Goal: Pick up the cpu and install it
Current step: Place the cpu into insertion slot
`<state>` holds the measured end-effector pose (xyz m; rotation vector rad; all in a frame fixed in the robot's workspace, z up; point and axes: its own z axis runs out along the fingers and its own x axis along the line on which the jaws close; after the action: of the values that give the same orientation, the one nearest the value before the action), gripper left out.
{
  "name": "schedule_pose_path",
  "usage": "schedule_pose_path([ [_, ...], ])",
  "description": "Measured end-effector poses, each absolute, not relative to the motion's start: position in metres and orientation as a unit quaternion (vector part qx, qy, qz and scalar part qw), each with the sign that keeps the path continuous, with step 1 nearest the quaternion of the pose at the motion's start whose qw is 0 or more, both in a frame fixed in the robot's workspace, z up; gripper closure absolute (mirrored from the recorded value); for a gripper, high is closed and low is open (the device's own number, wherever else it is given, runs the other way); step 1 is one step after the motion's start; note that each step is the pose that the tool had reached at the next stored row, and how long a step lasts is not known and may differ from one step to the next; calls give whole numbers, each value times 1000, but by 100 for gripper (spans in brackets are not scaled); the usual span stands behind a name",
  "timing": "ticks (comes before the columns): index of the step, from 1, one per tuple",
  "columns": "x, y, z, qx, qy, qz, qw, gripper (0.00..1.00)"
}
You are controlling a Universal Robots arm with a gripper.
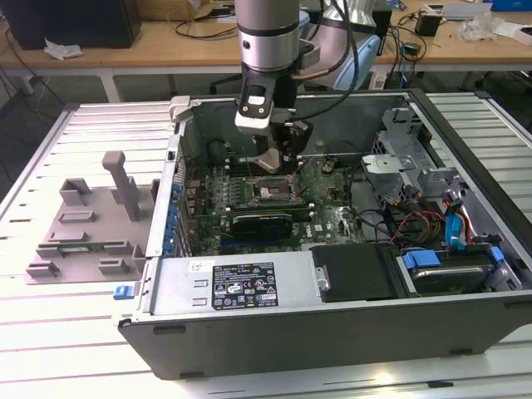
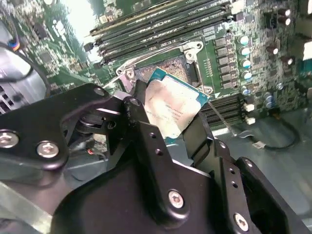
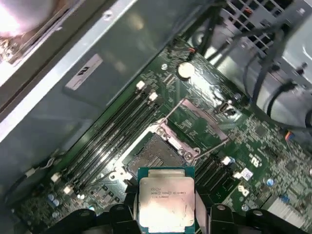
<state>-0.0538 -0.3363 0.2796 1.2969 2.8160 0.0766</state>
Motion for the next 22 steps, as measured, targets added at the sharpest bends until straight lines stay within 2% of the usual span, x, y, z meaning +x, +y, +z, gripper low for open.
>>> schedule_pose_path([
  [14, -54, -336, 273, 653, 756, 18, 26, 45],
  [22, -52, -335, 260, 687, 726, 19, 25, 45],
])
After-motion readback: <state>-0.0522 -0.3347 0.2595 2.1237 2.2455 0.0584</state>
